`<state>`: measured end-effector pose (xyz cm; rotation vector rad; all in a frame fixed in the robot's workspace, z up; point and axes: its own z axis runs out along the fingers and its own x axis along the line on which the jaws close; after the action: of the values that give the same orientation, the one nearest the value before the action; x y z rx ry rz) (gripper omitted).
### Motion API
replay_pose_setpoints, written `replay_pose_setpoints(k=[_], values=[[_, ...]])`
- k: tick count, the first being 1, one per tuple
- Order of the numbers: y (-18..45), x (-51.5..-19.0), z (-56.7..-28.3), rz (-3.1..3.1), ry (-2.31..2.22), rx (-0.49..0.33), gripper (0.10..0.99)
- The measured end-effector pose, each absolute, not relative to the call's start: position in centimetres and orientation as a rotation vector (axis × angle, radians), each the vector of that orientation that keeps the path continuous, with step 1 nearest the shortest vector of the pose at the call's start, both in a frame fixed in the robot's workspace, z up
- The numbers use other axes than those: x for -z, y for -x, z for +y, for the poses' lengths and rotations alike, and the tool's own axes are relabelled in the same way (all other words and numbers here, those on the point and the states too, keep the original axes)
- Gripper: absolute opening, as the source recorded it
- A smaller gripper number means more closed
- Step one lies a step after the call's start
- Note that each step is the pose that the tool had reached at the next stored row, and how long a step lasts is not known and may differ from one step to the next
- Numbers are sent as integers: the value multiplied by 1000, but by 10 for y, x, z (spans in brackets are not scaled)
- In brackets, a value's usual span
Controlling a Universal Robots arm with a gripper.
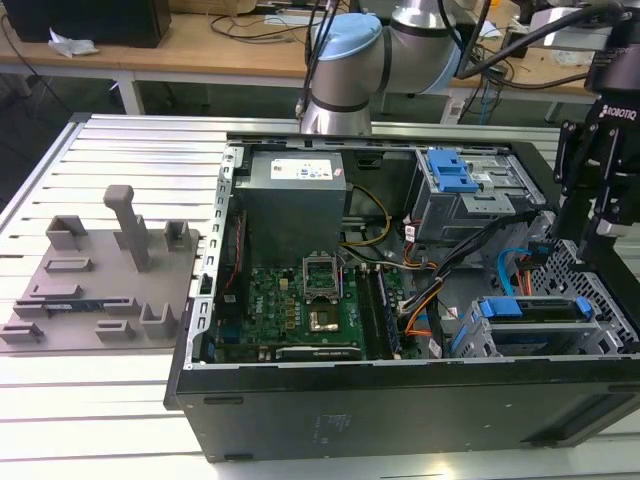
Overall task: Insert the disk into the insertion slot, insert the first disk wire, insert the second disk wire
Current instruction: 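Insert the first disk wire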
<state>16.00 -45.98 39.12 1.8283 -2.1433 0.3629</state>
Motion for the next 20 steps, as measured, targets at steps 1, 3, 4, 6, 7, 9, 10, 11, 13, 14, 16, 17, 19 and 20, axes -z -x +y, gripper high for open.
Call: replay_pose_setpoints(k=[1,3,4,6,7,9,10,11,13,14,16,17,19,20], values=[[-160,-391,-457,-2142,-1827,-366,502],[-160,-389,-451,-2139,-1824,-375,502],[-161,-388,-447,-2137,-1824,-379,502],[-161,-387,-440,-2132,-1823,-389,502],[-161,-385,-436,-2128,-1823,-393,502],[-163,-383,-431,-2124,-1825,-398,502],[-163,-382,-430,-2122,-1826,-399,502],[-164,-381,-428,-2121,-1827,-399,502],[-168,-377,-426,-2120,-1829,-402,502],[-169,-377,-426,-2125,-1830,-409,502],[-169,-377,-426,-2149,-1836,-446,502],[-169,-376,-426,-2163,-1840,-468,502],[-168,-376,-426,-2177,-1842,-490,502],[-168,-375,-426,-2186,-1836,-495,502]])
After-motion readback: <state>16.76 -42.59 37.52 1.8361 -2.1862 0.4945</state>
